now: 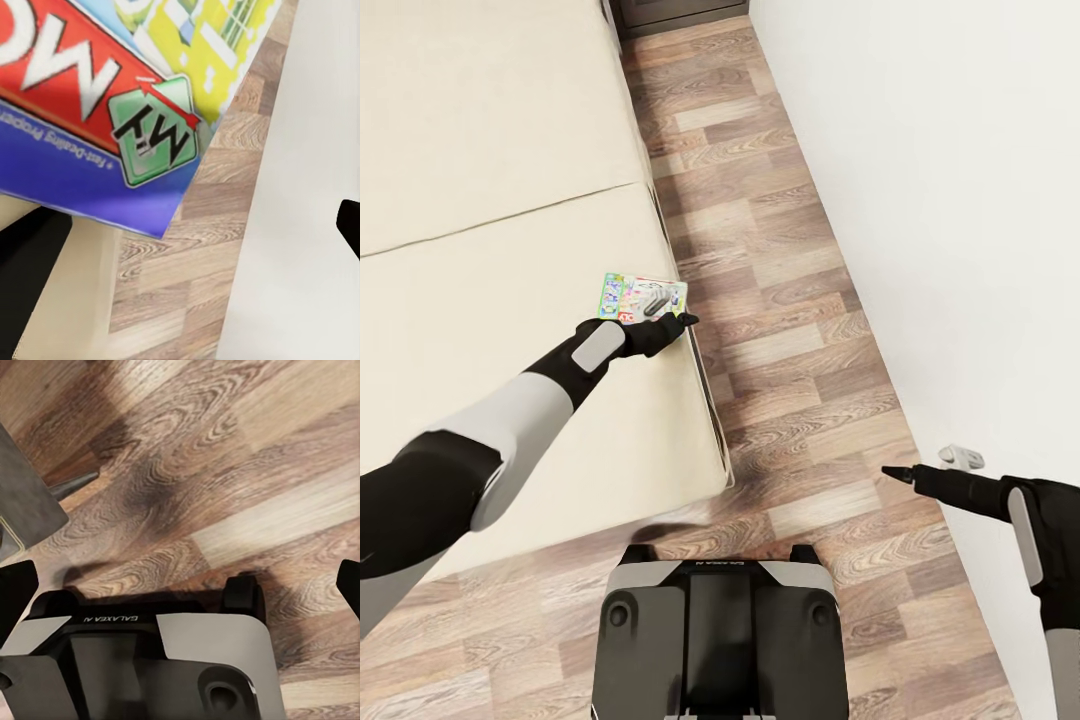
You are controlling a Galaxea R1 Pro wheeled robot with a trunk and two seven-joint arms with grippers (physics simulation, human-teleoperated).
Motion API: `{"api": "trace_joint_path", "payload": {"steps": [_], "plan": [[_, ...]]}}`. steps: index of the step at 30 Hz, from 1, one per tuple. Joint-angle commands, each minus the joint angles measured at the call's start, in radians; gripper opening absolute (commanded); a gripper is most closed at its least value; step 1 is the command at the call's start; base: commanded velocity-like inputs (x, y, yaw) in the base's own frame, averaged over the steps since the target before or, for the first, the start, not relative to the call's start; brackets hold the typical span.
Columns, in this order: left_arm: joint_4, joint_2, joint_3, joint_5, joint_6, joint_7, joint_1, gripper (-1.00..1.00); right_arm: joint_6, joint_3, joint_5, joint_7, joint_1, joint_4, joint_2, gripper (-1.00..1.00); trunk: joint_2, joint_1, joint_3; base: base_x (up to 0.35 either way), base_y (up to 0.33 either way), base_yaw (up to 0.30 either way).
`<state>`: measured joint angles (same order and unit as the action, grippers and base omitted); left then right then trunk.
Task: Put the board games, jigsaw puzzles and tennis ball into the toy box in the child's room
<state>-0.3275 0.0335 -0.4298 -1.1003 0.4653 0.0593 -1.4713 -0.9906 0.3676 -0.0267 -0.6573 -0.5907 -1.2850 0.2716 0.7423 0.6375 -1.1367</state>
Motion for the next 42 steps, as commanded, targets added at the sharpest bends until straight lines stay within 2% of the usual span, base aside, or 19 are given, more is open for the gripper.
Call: {"api": "trace_joint_path", "payload": {"steps": [1,8,10,11,13,14,16,17,21,22,23,24,26,27,29,32,34,42], "plan": [[-0.007,-0.001,-0.005,0.005,0.001,0.003,0.003,1.00,-0.007,0.001,-0.002,-0.001,0.000,0.000,-0.002,1.00,0.001,0.000,-0.001,0.000,0.000,-0.001],[-0.077,-0.011,-0.003,0.004,0.009,0.005,0.032,1.00,-0.007,0.001,-0.002,-0.002,0.002,0.000,-0.005,1.00,0.001,0.000,-0.001,0.000,0.000,0.000],[-0.138,-0.027,0.001,0.001,0.021,0.005,0.051,1.00,-0.006,0.001,-0.002,-0.001,0.002,0.000,-0.006,1.00,0.001,0.000,-0.001,0.000,0.000,0.000],[-0.138,-0.027,0.001,0.001,0.021,0.005,0.051,1.00,-0.006,0.001,-0.002,-0.001,0.002,0.000,-0.006,1.00,0.001,0.000,-0.001,0.000,0.000,0.000],[-0.214,-0.049,0.005,-0.006,0.046,0.005,0.074,1.00,-0.006,0.001,-0.002,-0.001,0.003,-0.001,-0.007,1.00,0.001,0.000,-0.001,0.000,0.000,0.000],[-0.214,-0.049,0.005,-0.006,0.046,0.005,0.074,1.00,-0.006,0.001,-0.002,-0.001,0.003,-0.001,-0.007,1.00,0.001,0.000,-0.001,0.000,0.000,0.000],[-0.302,-0.075,0.017,-0.015,0.084,0.002,0.103,1.00,-0.005,0.000,-0.001,-0.001,0.003,-0.001,-0.008,1.00,0.001,0.000,-0.001,0.000,0.000,0.000],[-0.302,-0.075,0.017,-0.015,0.084,0.002,0.103,1.00,-0.005,0.000,-0.001,-0.001,0.003,-0.001,-0.008,1.00,0.001,0.000,-0.001,0.000,0.000,0.000],[-0.466,-0.119,0.084,-0.048,0.171,-0.004,0.173,1.00,-0.005,-0.001,0.002,-0.001,0.003,0.000,-0.011,1.00,0.001,0.000,-0.001,0.000,0.000,0.000],[-0.466,-0.119,0.084,-0.048,0.171,-0.004,0.173,1.00,-0.005,-0.001,0.002,-0.001,0.003,0.000,-0.011,1.00,0.001,0.000,-0.001,0.000,0.000,0.000],[-0.500,-0.129,0.109,-0.055,0.193,-0.005,0.190,1.00,-0.005,-0.001,0.002,-0.001,0.003,0.001,-0.012,1.00,0.001,0.000,-0.001,0.000,0.000,0.000],[-0.500,-0.129,0.109,-0.055,0.193,-0.005,0.190,1.00,-0.005,-0.001,0.002,-0.001,0.003,0.001,-0.012,1.00,0.001,0.000,-0.001,0.000,0.000,0.000],[-0.562,-0.148,0.158,-0.061,0.231,-0.007,0.223,1.00,-0.005,-0.001,0.003,-0.001,0.003,0.001,-0.012,1.00,0.001,0.000,-0.001,0.000,0.000,0.000],[-0.562,-0.148,0.158,-0.061,0.231,-0.007,0.223,1.00,-0.005,-0.001,0.003,-0.001,0.003,0.001,-0.012,1.00,0.001,0.000,-0.001,0.000,0.000,0.000],[-0.620,-0.165,0.197,-0.063,0.259,-0.012,0.259,1.00,-0.005,-0.001,0.003,-0.001,0.003,0.001,-0.013,1.00,0.001,0.000,-0.001,0.000,0.000,0.000],[-0.645,-0.171,0.212,-0.064,0.269,-0.017,0.278,1.00,-0.005,-0.001,0.003,-0.001,0.003,0.001,-0.013,1.00,0.001,0.000,-0.001,0.000,0.000,0.000],[-0.683,-0.181,0.234,-0.067,0.285,-0.035,0.312,1.00,-0.005,-0.001,0.003,-0.001,0.003,0.001,-0.013,1.00,0.001,0.000,-0.001,0.000,0.000,0.000],[-0.730,-0.198,0.263,-0.078,0.313,-0.073,0.362,1.00,-0.005,-0.001,0.004,-0.001,0.003,0.001,-0.014,1.00,0.001,0.000,-0.001,0.000,0.000,0.004]]}}
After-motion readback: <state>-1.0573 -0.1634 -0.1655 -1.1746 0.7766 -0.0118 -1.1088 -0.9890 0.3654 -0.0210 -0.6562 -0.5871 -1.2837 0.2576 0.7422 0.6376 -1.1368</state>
